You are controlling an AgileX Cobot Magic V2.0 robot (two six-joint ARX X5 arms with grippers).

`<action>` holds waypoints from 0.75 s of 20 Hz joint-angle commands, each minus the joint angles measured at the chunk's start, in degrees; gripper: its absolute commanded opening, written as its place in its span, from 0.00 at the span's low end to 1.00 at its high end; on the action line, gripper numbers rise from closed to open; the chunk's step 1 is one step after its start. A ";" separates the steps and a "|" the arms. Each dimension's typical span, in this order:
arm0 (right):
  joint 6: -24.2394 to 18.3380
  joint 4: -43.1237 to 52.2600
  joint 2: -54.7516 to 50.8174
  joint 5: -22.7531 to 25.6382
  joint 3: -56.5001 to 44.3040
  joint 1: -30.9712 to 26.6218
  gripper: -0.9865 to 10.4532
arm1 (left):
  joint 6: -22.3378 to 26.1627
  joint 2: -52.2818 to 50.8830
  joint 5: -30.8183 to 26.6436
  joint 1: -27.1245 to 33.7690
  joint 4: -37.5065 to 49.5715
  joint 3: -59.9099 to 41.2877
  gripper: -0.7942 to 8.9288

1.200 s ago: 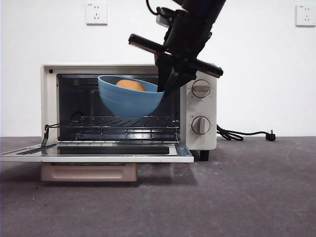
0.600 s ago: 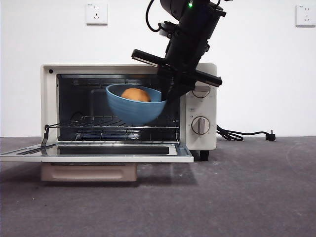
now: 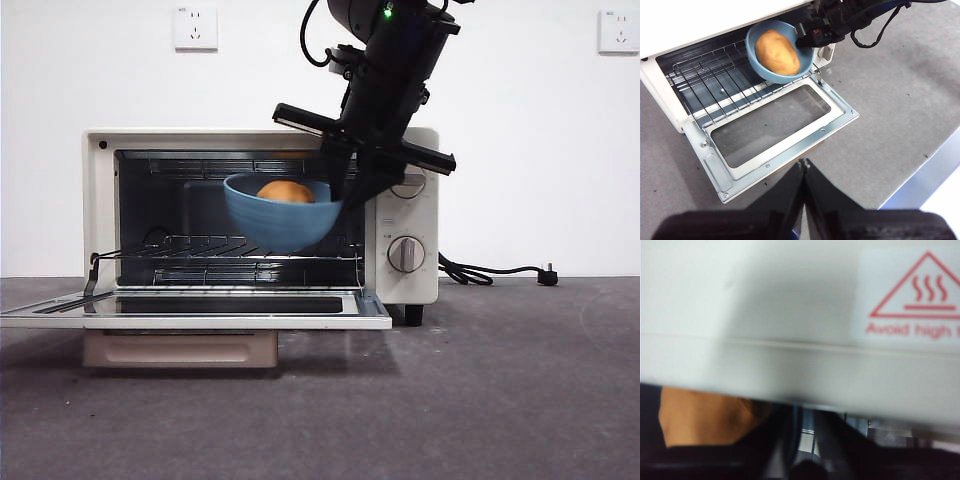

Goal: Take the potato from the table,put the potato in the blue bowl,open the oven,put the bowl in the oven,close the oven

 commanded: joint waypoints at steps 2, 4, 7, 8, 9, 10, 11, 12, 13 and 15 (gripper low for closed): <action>0.42 0.22 0.94 0.20 0.17 -0.09 0.26 | 0.68 -0.07 0.13 -0.20 -0.39 -0.33 0.07; 0.39 0.20 0.94 0.20 0.15 -0.09 0.26 | 0.68 -0.07 0.15 -0.20 -0.42 -0.33 0.07; 0.37 0.17 0.76 0.13 0.17 -0.07 0.27 | 0.68 -0.07 0.13 -0.20 -0.48 -0.33 0.07; 0.33 0.13 0.52 0.13 0.17 -0.07 0.26 | 0.68 -0.07 0.13 -0.20 -0.48 -0.33 0.07; 0.31 0.15 0.33 0.13 0.17 -0.04 0.26 | 0.68 -0.07 0.13 -0.20 -0.48 -0.33 0.07; 0.28 0.15 0.13 0.13 0.17 0.11 0.26 | 0.68 -0.07 0.11 -0.20 -0.48 -0.33 0.07; 0.07 0.15 -0.20 0.13 0.17 0.28 0.26 | 0.66 -0.07 0.11 -0.20 -0.48 -0.33 0.07; 0.00 -0.04 -0.70 0.13 0.17 0.28 0.26 | 0.66 -0.07 0.11 -0.20 -0.48 -0.33 0.07; -0.17 -0.09 -1.11 0.13 0.17 0.31 0.26 | 0.66 -0.07 0.11 -0.20 -0.48 -0.33 0.07; -0.31 -0.79 -2.51 0.11 0.17 0.31 0.26 | 0.66 -0.07 0.11 -0.20 -0.48 -0.33 0.07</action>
